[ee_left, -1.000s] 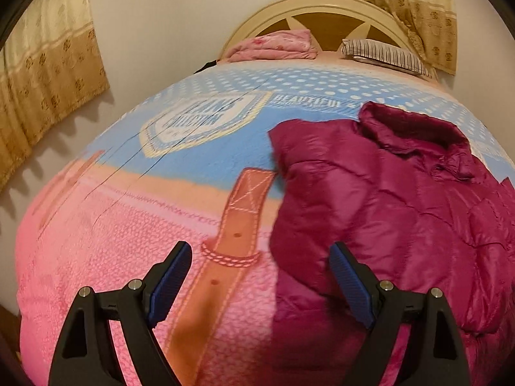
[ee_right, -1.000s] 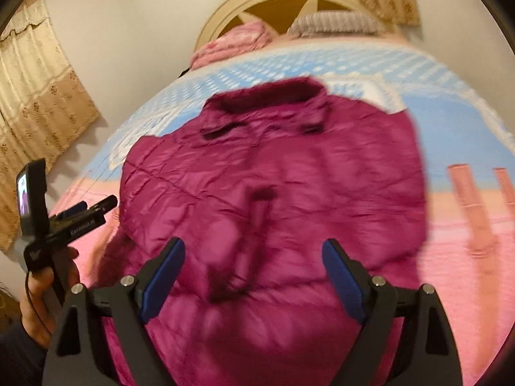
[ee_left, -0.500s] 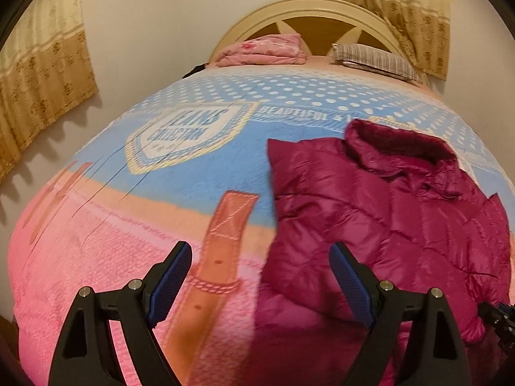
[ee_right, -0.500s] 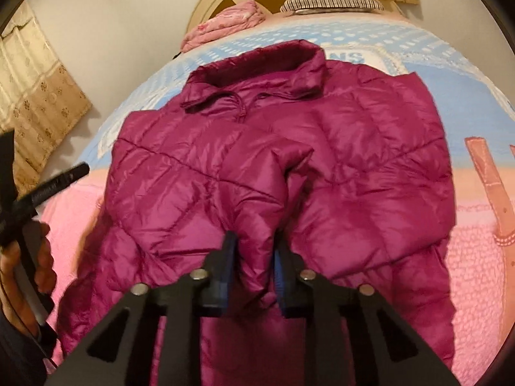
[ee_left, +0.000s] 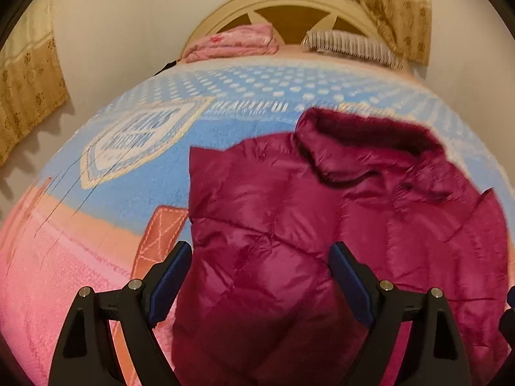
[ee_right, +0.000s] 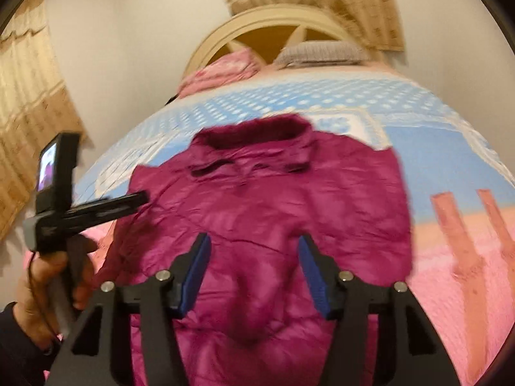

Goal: Fold large clothes

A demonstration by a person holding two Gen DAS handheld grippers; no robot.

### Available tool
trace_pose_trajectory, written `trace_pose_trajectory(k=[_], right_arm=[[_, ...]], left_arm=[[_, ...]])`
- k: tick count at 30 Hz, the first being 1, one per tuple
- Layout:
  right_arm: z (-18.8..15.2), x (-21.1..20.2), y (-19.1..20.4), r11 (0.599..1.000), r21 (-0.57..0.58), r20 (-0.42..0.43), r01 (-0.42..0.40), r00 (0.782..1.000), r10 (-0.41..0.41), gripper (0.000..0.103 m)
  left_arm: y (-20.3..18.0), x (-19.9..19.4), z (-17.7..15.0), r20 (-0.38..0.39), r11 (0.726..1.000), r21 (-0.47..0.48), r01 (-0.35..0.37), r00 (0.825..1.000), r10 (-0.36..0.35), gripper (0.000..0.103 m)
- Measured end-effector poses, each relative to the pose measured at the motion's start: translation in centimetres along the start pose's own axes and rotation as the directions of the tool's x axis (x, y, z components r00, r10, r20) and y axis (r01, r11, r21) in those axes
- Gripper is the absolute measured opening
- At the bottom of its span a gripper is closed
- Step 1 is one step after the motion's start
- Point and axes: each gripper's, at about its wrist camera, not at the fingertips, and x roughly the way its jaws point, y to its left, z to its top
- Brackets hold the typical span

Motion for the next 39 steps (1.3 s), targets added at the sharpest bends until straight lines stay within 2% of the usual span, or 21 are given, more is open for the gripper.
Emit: trace_pose_trajectory(k=[2,4,11,17,23,39], right_arm=[[-0.1,2.1,0.6,1.000,-0.006,-0.037,-0.021,0.999,0.021,0.052],[-0.9,3.7,0.5,1.000,-0.015,-0.062,-0.007,0.998,0.006,0.052],[-2.5,6.1,0.1,0.999,-0.037,-0.089,0.016,0.996,-0.019,0.052],[-3.3,6.7,-0.1,0.999,-0.037,-0.095,0.026,0.995,-0.029,0.051],[-3.3,6.9,0.1,0.998,-0.053,-0.100,0.045,0.994,-0.051,0.051],[-3.8,7.4,1.2,0.986,-0.120,-0.102,0.118,0.986,-0.130,0.052]], left_arm=[[0.1,1.3,-0.6,-0.027,1.000,0.002,-0.011,1.000,0.012,0.088],[0.1,2.3,-1.2,-0.038,1.000,0.008,-0.017,0.999,0.018,0.088],[-0.2,2.9,-2.3,-0.014,1.000,0.019,-0.012,1.000,0.012,0.089],[-0.1,3.5,-2.5,-0.025,1.000,0.008,0.000,1.000,0.000,0.092],[-0.5,3.8,-2.6,-0.028,0.999,0.033,-0.032,0.999,0.032,0.094],[-1.0,4.0,-2.5,-0.032,0.998,0.041,-0.051,0.998,0.052,0.096]])
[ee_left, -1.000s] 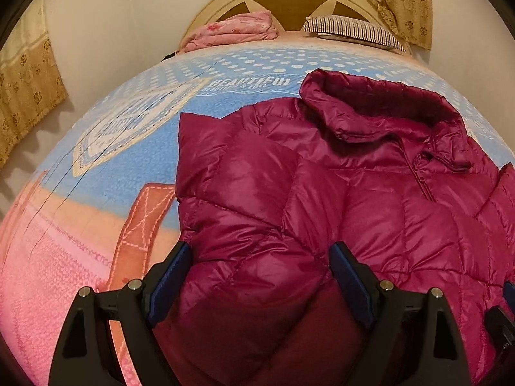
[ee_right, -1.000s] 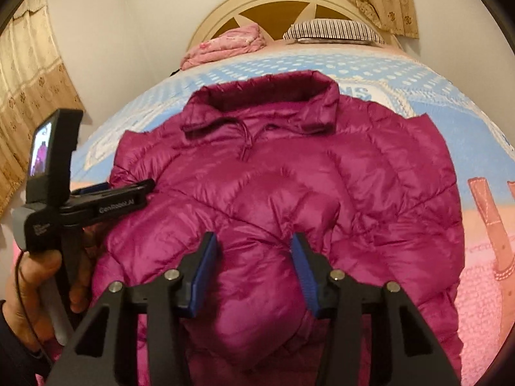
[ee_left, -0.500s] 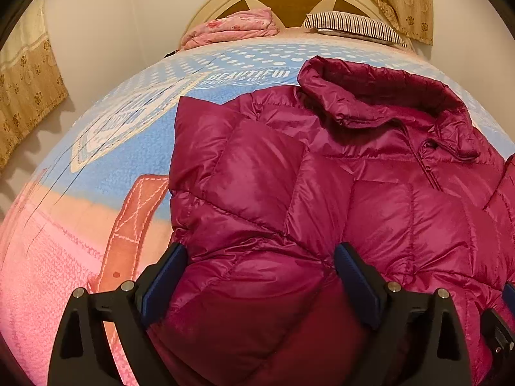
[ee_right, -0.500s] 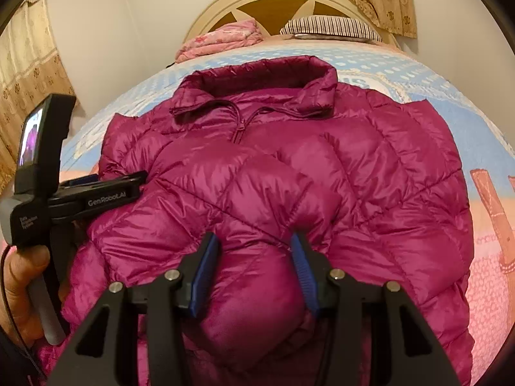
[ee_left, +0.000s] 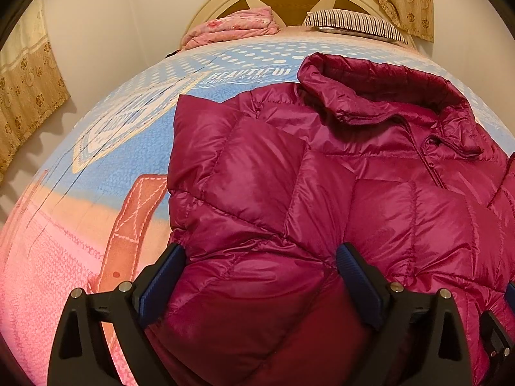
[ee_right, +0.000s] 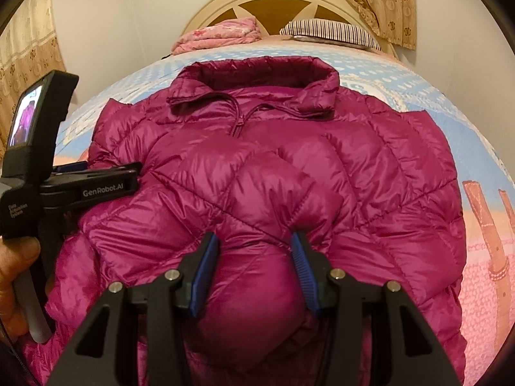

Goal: Fold large clothes

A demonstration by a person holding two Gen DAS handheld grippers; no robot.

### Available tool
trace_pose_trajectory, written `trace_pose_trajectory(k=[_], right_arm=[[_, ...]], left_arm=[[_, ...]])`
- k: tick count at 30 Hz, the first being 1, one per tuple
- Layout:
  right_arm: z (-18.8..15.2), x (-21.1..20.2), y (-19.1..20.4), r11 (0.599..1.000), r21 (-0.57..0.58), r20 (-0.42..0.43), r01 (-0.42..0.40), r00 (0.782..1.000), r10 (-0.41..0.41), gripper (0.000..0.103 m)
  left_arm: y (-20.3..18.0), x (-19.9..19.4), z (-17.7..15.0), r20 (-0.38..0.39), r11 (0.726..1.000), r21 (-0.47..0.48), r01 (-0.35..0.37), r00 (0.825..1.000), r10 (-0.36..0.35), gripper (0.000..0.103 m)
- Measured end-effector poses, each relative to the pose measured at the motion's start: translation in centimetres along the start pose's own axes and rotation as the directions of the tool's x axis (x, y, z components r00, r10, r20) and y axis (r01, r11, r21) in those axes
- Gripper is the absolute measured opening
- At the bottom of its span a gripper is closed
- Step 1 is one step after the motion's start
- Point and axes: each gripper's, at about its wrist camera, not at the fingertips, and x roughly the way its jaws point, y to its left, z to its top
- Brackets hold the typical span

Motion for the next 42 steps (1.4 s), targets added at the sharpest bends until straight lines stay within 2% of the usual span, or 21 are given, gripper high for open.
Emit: trace_pose_trajectory(k=[5,24,25,28,31,34,37,42], right_arm=[[-0.1,0.1,0.5,0.999,-0.023,-0.003,0.031,1.000,-0.031,0.052],[-0.2,-0.1,0.4,1.000,-0.009,0.003,0.017,1.000,-0.017,0.052],[-0.1,-0.1,0.4,1.000,-0.009,0.003,0.013,1.000,-0.013,0.054],[0.1,-1.2,-0.1,0.998,0.011,0.012,-0.055,0.998,0.055,0.069],[0.7,-3.2,-0.7,0.998,0.011,0.047,-0.068,0.997,0.067,0.080],[2.6,-4.6,-1.5,0.997,-0.032,0.079,-0.073,0.994,0.076,0.089],[5.4,-3.9,-3.0,0.998,-0.025,0.062,-0.063,0.996,0.065,0.089],[10.8,-1.3,-5.6,1.000,-0.012,0.056,0.000,0.998,0.001,0.089]], left_arm=[[0.0,0.0,0.0,0.000,1.000,0.002,-0.008,1.000,0.008,0.097],[0.5,0.0,0.1,-0.012,1.000,-0.012,0.021,1.000,-0.021,0.097],[0.7,-0.2,0.2,-0.018,1.000,-0.005,0.027,0.999,-0.027,0.097],[1.6,-2.4,0.6,-0.005,0.999,0.021,0.027,1.000,-0.027,0.097],[3.0,-6.1,2.1,0.073,0.996,0.044,0.077,0.994,-0.080,0.097],[3.1,-7.3,4.4,0.096,0.993,0.083,0.089,0.991,-0.097,0.097],[3.0,-5.9,7.7,0.068,0.991,0.072,0.114,0.991,-0.118,0.097],[0.8,-1.7,11.8,0.040,0.991,0.107,0.081,0.995,-0.086,0.097]])
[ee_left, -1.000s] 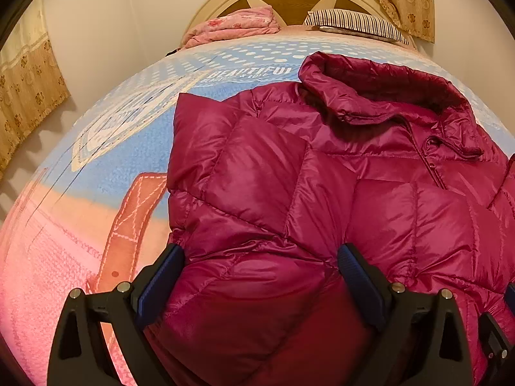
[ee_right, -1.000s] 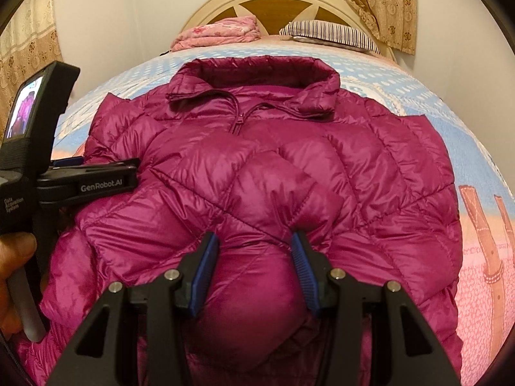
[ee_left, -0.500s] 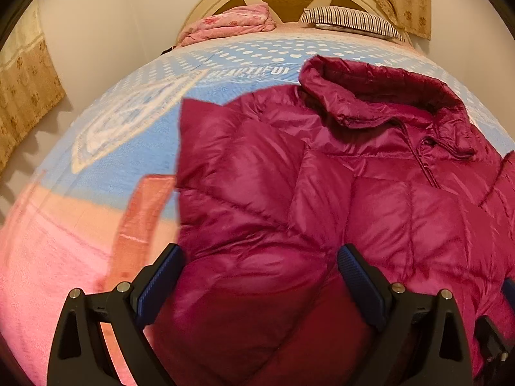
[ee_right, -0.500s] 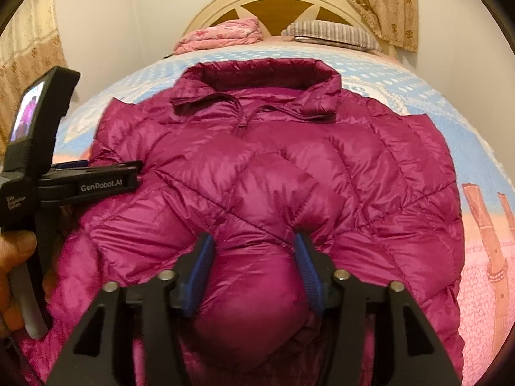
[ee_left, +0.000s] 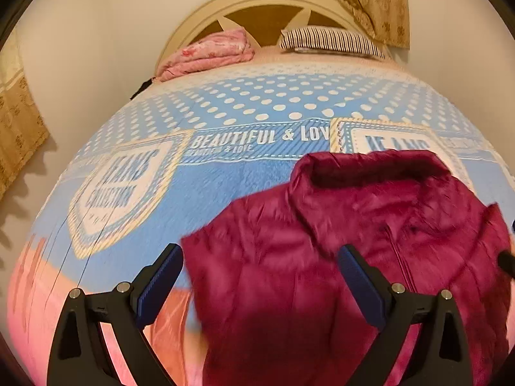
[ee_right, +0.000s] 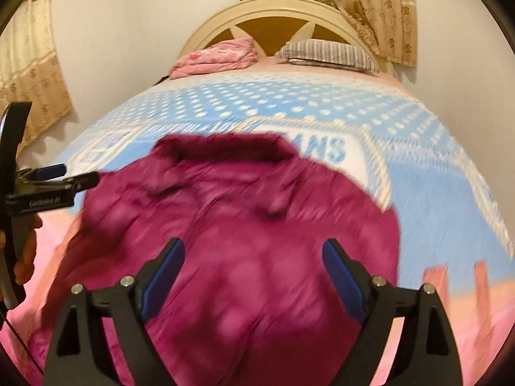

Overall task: Fold large clothes
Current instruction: 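Lift the hem with the right tool while the left tool grasps the hem beside it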

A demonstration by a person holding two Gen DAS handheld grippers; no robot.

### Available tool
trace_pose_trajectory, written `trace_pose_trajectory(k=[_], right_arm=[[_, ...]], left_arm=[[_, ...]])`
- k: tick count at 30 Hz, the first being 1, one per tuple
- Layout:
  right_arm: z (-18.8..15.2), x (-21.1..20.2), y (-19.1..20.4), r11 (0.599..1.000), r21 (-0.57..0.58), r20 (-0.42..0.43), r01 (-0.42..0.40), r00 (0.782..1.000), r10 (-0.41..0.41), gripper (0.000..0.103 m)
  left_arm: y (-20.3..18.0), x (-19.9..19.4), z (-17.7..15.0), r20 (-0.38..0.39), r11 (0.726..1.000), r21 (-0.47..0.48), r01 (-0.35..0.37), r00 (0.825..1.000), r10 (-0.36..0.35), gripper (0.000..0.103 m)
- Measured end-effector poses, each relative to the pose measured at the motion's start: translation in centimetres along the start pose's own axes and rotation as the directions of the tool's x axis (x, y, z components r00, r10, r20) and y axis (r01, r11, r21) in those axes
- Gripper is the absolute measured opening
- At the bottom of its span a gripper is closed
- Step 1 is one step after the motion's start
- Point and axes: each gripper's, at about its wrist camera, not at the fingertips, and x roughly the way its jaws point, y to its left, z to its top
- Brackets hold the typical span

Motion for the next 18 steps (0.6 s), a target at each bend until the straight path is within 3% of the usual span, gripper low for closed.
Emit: trace_pose_trajectory(k=[9,11,12,13,14,15,17,18], right_arm=[[6.6,9.2,-2.8,0.998,-0.018,-0.061,0.059,0.996,-0.060,0.089],[7.2,10.6,-3.1,0.998,-0.030,-0.079,0.064,0.995,-0.066,0.088],[7.5,11.7,-3.2,0.996,-0.047,-0.093,0.072,0.993,-0.076,0.084],[7.5,12.2,-3.3,0.995,-0.063,-0.103,0.080,0.991,-0.086,0.080],[7.7,12.9,-3.3,0.993,-0.083,-0.116,0.086,0.989,-0.096,0.069],[7.7,13.3,-3.3,0.991,-0.099,-0.129,0.088,0.987,-0.100,0.050],[7.7,13.6,-3.6,0.992,-0.109,-0.146,0.066,0.986,-0.082,0.021],[7.6,13.2,-3.6,0.992,-0.114,-0.135,0.058,0.988,-0.073,0.018]], left_arm=[[-2.5,9.2,5.3,-0.078,1.000,0.020,-0.020,0.997,0.022,0.097],[-2.9,10.7,5.8,-0.074,1.000,0.020,-0.021,0.997,0.022,0.092],[-3.1,10.9,5.9,-0.073,1.000,0.025,-0.012,0.997,0.014,0.075],[-3.3,11.2,5.9,-0.079,0.999,0.035,0.010,0.997,-0.007,0.047],[-3.4,11.5,6.0,-0.095,0.998,0.038,0.048,0.995,-0.044,0.032],[-3.4,11.5,6.1,-0.104,0.996,0.032,0.083,0.991,-0.079,0.014],[-3.1,10.2,6.0,-0.064,0.994,0.023,0.105,0.993,-0.104,0.014],[-3.1,9.8,6.0,-0.050,0.994,0.029,0.108,0.993,-0.106,0.014]])
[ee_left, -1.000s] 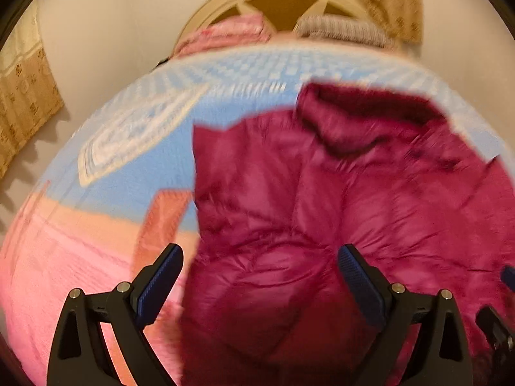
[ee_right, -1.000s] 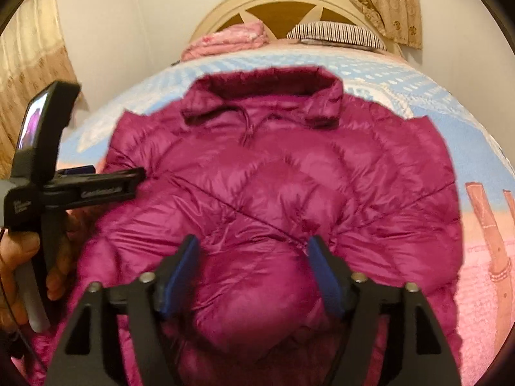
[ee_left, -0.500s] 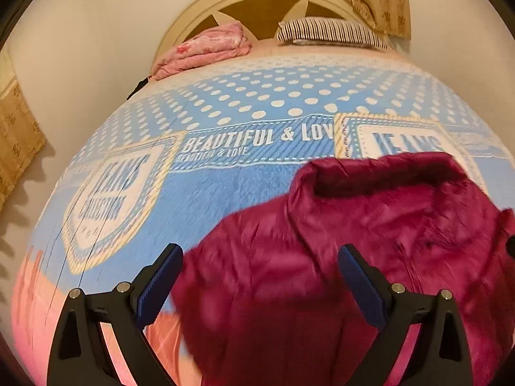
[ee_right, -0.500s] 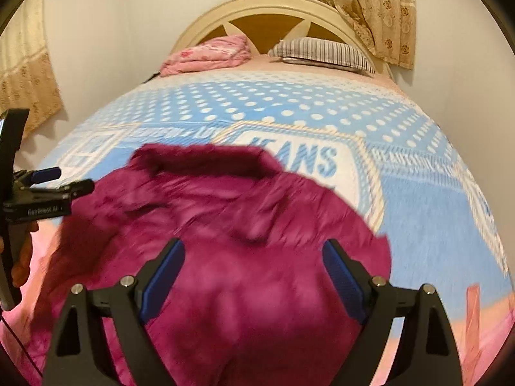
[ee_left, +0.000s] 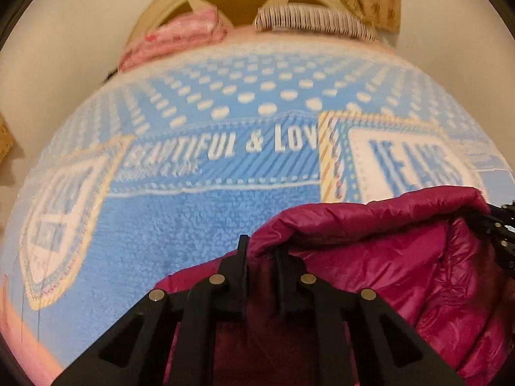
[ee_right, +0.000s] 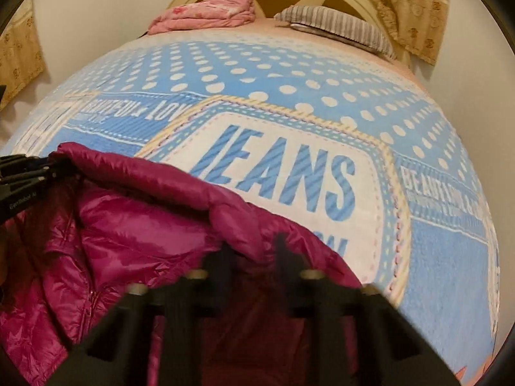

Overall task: Fold large clothes
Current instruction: 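Lift the hem with the right tool while the left tool grasps the hem beside it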

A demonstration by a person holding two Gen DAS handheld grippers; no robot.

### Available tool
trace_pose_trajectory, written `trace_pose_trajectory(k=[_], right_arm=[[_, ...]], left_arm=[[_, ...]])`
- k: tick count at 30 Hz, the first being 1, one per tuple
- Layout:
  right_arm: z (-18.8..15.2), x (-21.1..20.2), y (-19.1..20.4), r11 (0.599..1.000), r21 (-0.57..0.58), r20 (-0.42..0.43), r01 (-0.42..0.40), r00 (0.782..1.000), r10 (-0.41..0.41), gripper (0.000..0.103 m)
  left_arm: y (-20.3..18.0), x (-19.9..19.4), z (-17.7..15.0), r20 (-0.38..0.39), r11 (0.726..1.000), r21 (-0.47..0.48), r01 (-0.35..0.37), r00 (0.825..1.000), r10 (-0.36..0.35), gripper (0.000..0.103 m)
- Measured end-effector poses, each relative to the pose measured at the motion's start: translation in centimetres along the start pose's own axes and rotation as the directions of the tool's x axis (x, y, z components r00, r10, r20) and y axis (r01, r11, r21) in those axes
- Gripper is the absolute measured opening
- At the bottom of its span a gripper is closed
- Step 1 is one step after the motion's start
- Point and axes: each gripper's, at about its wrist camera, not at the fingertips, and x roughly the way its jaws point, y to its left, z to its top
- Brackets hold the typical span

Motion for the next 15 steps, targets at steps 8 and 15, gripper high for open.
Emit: trace_pose_trajectory(k=[8,15], right_arm=[[-1.8,-1.9,0.5,0.999,-0.041,0.059,0.032,0.998,-0.029,0.013],[-3.7,-2.1,0.6,0.998,-0.037,0.047,0.046,0.998,-0.045,0.010]], left_arm=[[-0.1,-3.3,-2.6,0.034,0.999,0.036,0.012,0.999,-0.013,0.012],[-0.3,-3.1,-5.7,0.012,0.998,0.061,0.007,1.000,-0.008,0.011]])
